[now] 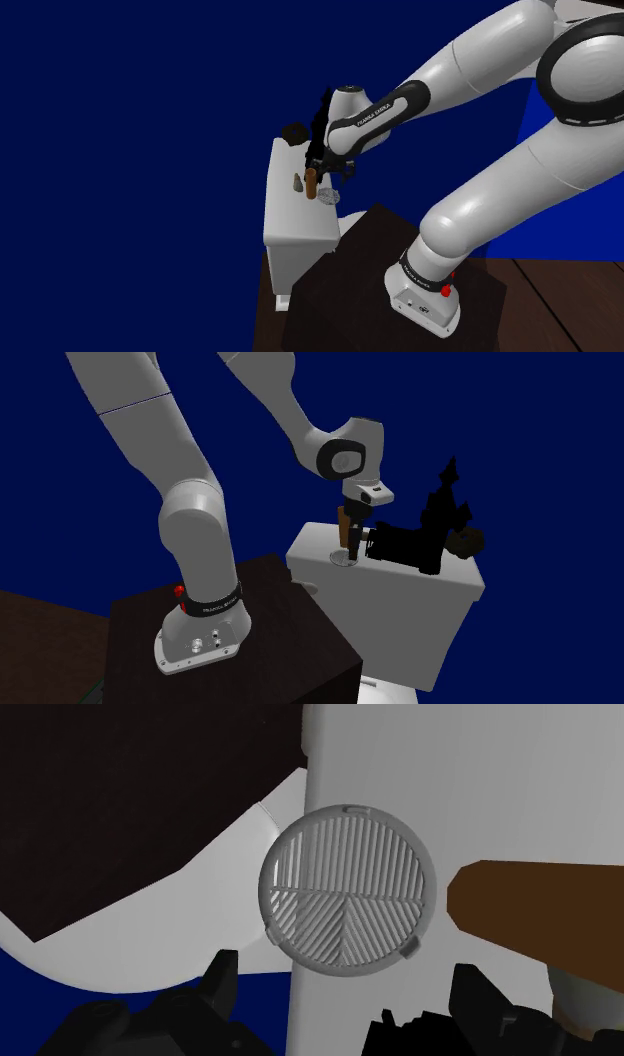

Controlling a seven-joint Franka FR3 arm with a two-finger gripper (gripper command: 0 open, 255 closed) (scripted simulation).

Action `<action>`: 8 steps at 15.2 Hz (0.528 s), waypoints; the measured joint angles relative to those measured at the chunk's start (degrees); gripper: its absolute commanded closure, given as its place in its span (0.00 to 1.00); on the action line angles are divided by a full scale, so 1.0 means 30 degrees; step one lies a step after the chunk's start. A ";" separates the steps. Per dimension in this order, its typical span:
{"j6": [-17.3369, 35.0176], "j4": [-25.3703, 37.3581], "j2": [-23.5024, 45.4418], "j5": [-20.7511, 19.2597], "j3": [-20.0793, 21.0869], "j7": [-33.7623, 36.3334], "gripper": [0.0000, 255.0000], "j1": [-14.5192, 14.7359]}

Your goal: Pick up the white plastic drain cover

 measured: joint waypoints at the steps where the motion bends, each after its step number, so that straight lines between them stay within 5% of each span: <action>1: 0.0372 -0.0147 0.0227 -0.0038 -0.0002 0.0010 0.00 -0.0030; 3: 0.0980 -0.0165 0.0818 -0.0132 0.0037 0.0100 0.00 -0.0076; 4: 0.1130 -0.0231 0.0899 -0.0134 0.0059 0.0136 1.00 -0.0066; 8: 0.1331 -0.0131 0.0928 -0.0111 0.0143 0.0195 1.00 -0.0001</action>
